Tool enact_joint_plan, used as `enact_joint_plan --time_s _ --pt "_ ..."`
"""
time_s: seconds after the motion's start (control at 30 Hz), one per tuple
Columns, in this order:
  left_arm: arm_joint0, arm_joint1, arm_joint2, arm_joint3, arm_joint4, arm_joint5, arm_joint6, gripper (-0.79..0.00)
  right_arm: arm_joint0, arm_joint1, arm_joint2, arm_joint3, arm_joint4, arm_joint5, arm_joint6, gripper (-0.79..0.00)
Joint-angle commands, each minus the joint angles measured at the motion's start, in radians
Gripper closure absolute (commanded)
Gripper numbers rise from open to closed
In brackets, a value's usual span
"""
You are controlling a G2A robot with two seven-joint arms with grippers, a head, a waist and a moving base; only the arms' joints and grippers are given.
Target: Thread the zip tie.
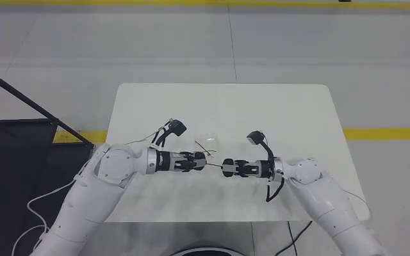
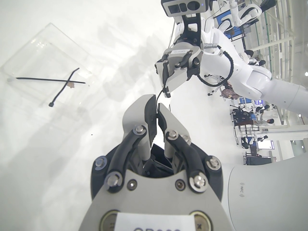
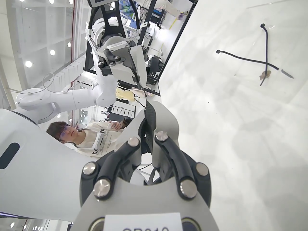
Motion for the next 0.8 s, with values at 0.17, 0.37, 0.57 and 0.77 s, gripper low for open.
enact_joint_plan --time_s 0.17,0.37,0.57,0.77 --pt "0.03 0.003 -0.03 0.003 -0.05 -0.009 0.074 -0.785 -0.017 0.004 0.012 -0.005 0.026 -0.014 -0.014 0.0" --pt "0.087 0.004 -0.066 -0.003 -0.097 -0.032 0.189 -0.785 -0.043 0.005 0.037 0.0 0.05 -0.037 -0.067 0.0" --pt "0.167 0.0 -0.069 -0.043 -0.063 -0.032 0.359 -0.785 -0.076 0.006 0.054 -0.03 0.038 -0.033 -0.126 0.0" --pt "0.181 -0.002 -0.067 -0.051 -0.056 -0.022 0.389 -0.785 -0.083 0.007 0.062 -0.042 0.024 -0.028 -0.137 0.0"
